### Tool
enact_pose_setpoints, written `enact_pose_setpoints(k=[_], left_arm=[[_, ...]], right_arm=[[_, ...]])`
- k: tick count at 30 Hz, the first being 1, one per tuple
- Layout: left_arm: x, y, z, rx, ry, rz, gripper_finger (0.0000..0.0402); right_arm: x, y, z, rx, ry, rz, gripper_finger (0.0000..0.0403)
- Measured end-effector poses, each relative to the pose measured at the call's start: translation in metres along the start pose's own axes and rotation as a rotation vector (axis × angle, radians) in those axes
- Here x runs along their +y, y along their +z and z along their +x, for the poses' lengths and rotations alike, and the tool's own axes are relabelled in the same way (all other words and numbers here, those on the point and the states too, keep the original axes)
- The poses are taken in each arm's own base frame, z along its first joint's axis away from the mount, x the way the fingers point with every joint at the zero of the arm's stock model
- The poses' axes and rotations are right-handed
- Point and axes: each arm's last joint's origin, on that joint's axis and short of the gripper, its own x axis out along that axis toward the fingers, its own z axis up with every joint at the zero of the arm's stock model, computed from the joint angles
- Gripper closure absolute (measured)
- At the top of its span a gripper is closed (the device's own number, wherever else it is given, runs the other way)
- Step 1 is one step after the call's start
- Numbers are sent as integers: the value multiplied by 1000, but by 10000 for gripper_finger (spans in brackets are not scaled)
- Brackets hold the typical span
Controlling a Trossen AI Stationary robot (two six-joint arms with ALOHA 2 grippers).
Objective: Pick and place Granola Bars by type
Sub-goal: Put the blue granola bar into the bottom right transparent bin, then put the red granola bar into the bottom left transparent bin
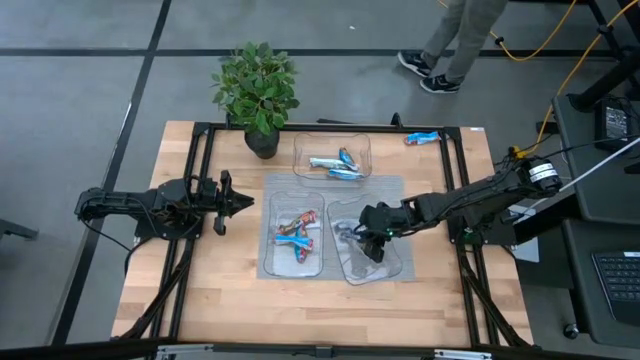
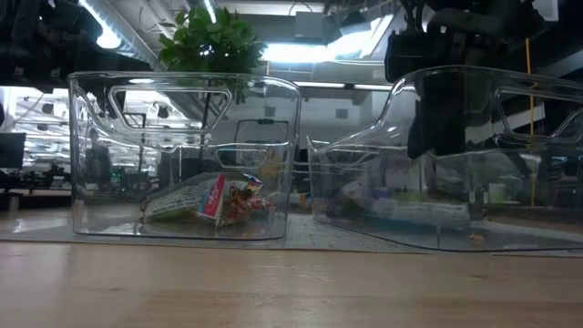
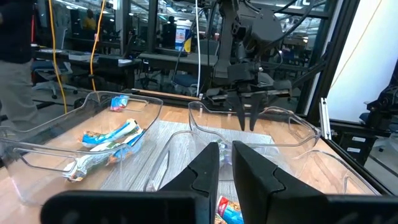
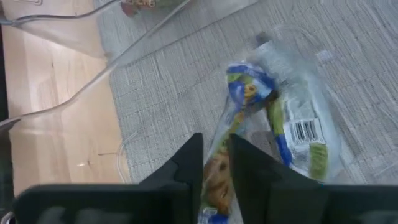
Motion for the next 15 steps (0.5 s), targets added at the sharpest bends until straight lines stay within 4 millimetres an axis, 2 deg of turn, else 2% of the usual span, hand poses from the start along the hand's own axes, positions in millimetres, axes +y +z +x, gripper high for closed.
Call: enact_pose_setpoints(k=[9, 15], left_arm=[[0, 0, 0, 0, 0, 0, 360], [0, 0, 0, 0, 0, 0, 363]], right_arm=[[1, 1, -1, -10, 7, -19, 247], [8, 12, -17, -55, 36, -64, 225]])
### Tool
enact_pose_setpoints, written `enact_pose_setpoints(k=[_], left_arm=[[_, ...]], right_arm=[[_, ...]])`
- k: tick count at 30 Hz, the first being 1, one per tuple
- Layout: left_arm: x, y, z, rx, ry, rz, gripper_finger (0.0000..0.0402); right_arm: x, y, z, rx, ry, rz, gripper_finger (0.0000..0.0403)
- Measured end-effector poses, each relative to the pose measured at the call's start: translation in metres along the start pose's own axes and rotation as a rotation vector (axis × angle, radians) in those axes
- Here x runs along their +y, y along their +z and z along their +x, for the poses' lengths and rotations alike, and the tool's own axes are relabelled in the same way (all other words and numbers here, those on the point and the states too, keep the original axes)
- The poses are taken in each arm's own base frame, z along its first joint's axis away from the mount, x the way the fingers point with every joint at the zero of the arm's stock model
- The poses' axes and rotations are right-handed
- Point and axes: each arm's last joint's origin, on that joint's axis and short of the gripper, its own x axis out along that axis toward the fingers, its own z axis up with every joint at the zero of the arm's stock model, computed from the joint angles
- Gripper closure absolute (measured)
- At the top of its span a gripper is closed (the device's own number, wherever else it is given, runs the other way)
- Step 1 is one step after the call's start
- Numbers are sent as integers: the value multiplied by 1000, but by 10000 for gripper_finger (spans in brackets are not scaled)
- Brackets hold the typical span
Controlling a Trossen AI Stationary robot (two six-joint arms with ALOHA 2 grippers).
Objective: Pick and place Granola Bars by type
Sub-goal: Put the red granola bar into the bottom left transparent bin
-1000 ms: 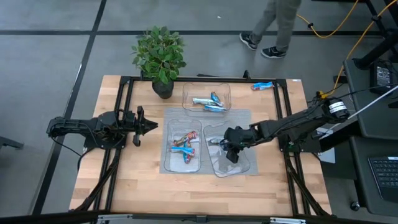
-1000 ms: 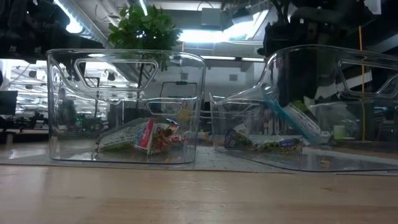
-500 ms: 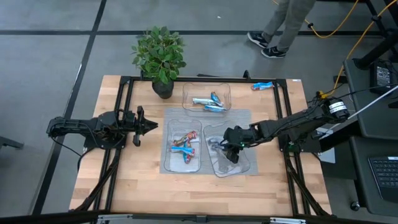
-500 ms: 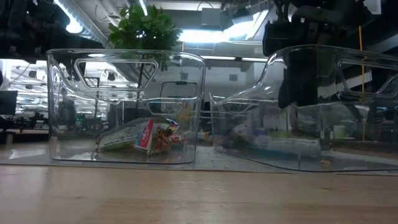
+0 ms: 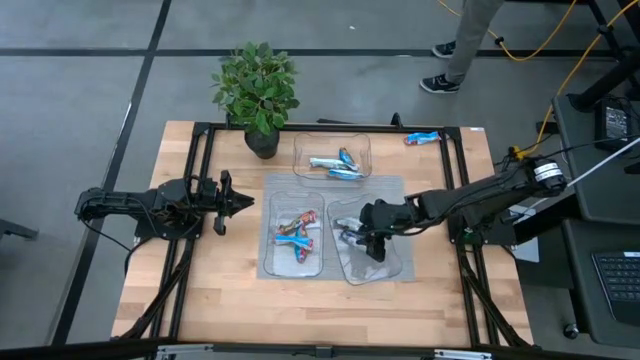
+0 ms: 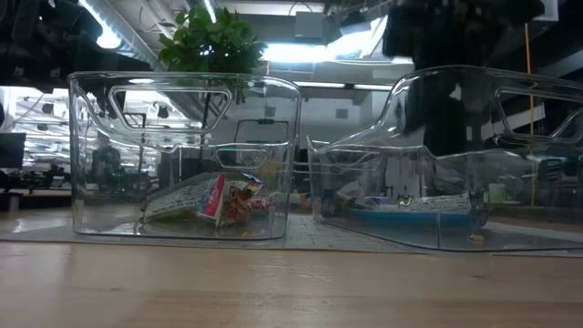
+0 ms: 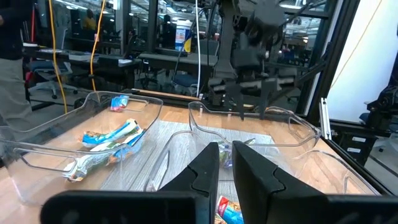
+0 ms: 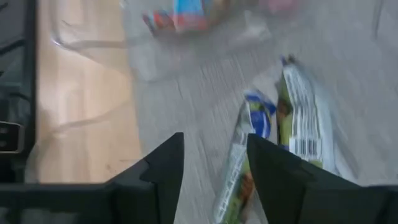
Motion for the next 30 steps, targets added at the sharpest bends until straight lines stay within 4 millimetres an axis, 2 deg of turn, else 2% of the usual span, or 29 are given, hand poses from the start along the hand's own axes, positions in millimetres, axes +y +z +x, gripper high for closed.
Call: enact_pose_setpoints(k=[7, 16, 23, 30], left_arm=[[0, 0, 0, 0, 0, 0, 359], [0, 0, 0, 3, 0, 0, 363], [0, 0, 0, 4, 1, 0, 360], [0, 0, 0, 4, 1, 0, 362]], right_arm=[[12, 32, -30, -103, -35, -95, 229], [17, 76, -75, -197, -225, -183, 229], [12, 107, -112, -276, -303, -126, 230], [-7, 123, -132, -296, -376, -11, 230]])
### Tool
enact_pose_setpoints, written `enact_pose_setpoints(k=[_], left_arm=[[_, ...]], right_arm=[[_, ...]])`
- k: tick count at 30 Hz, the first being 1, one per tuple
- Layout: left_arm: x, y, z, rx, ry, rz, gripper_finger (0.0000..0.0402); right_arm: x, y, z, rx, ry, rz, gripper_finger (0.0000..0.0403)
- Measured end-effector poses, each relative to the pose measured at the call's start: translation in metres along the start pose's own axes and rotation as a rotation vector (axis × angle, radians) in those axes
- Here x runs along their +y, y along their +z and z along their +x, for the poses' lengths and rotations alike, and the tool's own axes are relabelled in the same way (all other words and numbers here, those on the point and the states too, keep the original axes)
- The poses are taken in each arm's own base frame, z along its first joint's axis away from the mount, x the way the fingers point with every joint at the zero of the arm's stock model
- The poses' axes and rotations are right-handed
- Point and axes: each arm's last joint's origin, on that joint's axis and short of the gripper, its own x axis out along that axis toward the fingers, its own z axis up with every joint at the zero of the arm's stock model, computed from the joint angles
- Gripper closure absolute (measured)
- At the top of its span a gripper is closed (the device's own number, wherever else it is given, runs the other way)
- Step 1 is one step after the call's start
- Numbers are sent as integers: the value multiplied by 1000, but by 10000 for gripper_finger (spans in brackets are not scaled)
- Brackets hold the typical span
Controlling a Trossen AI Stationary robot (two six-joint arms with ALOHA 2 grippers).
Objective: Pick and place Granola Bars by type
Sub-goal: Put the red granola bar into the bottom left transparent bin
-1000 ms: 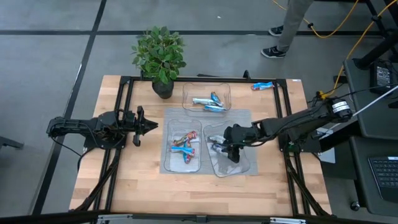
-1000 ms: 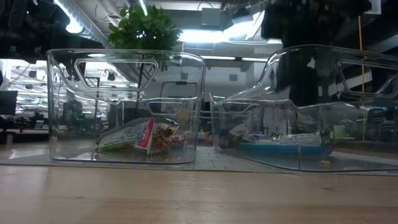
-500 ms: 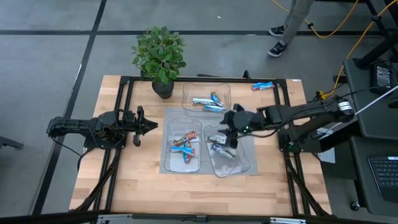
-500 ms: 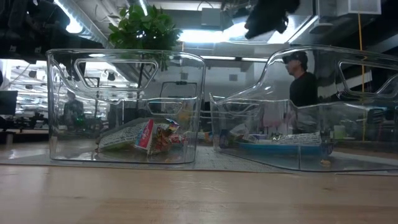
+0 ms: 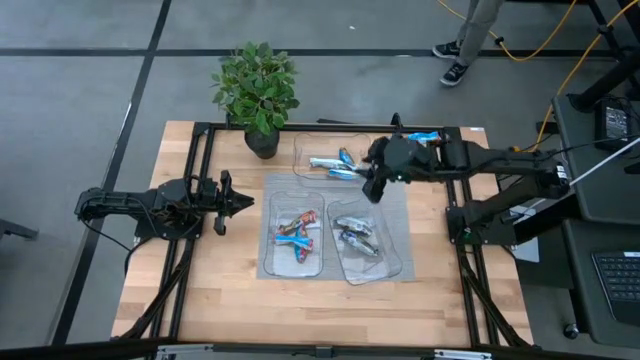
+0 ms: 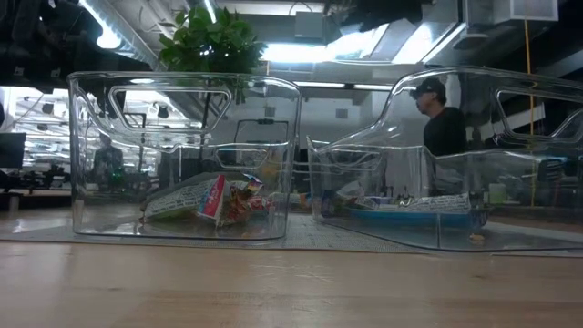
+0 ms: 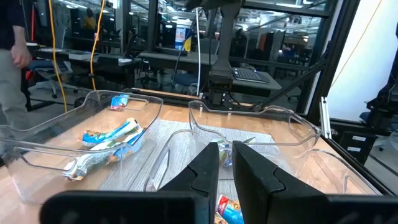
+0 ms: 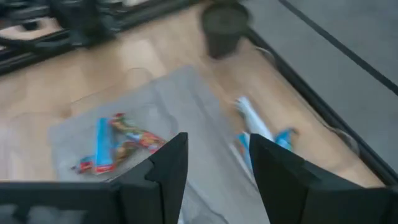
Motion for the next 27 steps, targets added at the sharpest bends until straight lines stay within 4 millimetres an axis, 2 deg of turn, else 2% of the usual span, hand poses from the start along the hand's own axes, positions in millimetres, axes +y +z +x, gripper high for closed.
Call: enact_pose_setpoints(k=[12, 27], left_arm=[[0, 0, 0, 0, 0, 0, 359], [0, 0, 0, 0, 0, 0, 359]], right_arm=[[-54, -3, 6, 134, -295, 232, 230], [-133, -10, 22, 226, -571, 176, 230]])
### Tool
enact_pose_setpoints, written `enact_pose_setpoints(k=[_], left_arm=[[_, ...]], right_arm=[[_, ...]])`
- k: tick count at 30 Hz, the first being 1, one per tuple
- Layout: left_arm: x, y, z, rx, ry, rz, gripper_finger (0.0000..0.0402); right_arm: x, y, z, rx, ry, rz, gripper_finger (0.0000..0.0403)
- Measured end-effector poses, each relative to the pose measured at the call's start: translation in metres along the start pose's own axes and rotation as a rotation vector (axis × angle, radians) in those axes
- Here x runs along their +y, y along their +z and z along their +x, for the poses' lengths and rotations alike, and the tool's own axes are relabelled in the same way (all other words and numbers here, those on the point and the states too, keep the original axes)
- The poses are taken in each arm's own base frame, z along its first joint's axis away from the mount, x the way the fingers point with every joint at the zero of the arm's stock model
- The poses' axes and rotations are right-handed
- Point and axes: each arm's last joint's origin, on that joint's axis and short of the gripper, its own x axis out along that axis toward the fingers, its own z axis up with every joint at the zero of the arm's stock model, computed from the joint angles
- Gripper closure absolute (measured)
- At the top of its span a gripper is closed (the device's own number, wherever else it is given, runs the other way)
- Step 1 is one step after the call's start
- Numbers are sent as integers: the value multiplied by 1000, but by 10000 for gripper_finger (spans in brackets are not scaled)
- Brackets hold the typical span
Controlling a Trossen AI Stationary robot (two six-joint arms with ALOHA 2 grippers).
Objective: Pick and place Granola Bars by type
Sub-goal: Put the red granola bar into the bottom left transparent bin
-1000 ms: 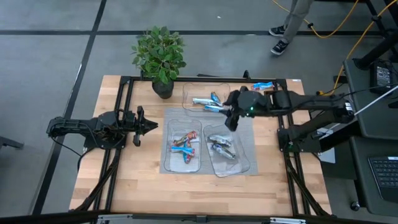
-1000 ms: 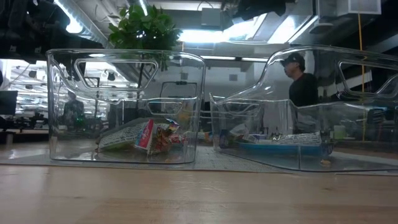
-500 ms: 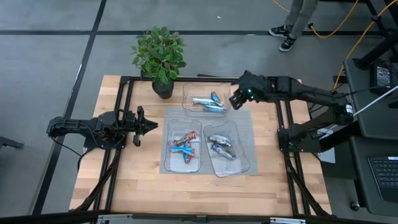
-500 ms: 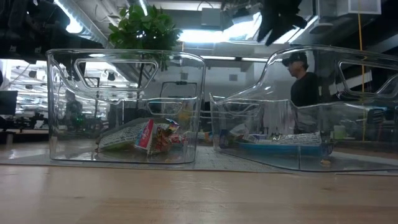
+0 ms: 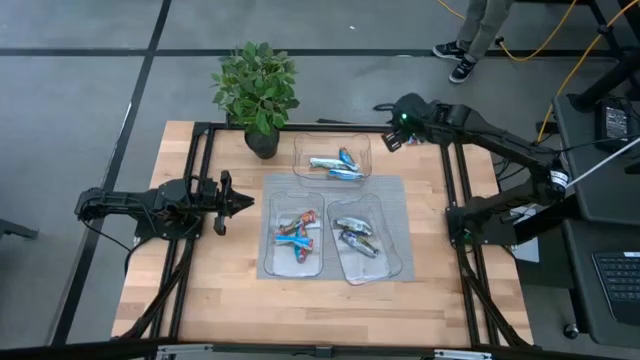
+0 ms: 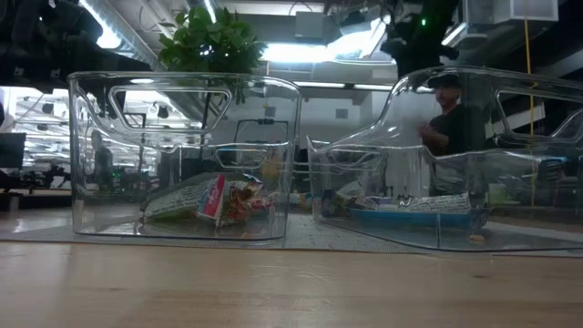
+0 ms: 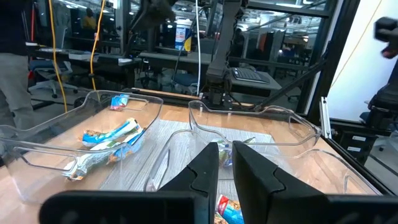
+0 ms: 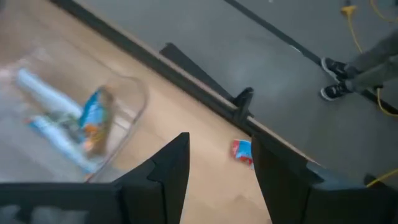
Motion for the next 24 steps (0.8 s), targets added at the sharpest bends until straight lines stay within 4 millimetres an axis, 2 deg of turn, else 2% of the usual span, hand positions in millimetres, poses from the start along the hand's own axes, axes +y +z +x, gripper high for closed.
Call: enact_pose_setpoints(k=[8, 15, 19, 24], left_arm=[[0, 0, 0, 0, 0, 0, 363], [0, 0, 0, 0, 0, 0, 360], [0, 0, 0, 0, 0, 0, 359], [0, 0, 0, 0, 0, 0, 362]], right_arm=[[-27, 1, 50, 56, 51, 51, 230], [-45, 0, 88, 151, -7, 34, 227], [-50, -1, 108, 211, -34, 9, 203], [-49, -7, 134, 300, -47, -26, 150]])
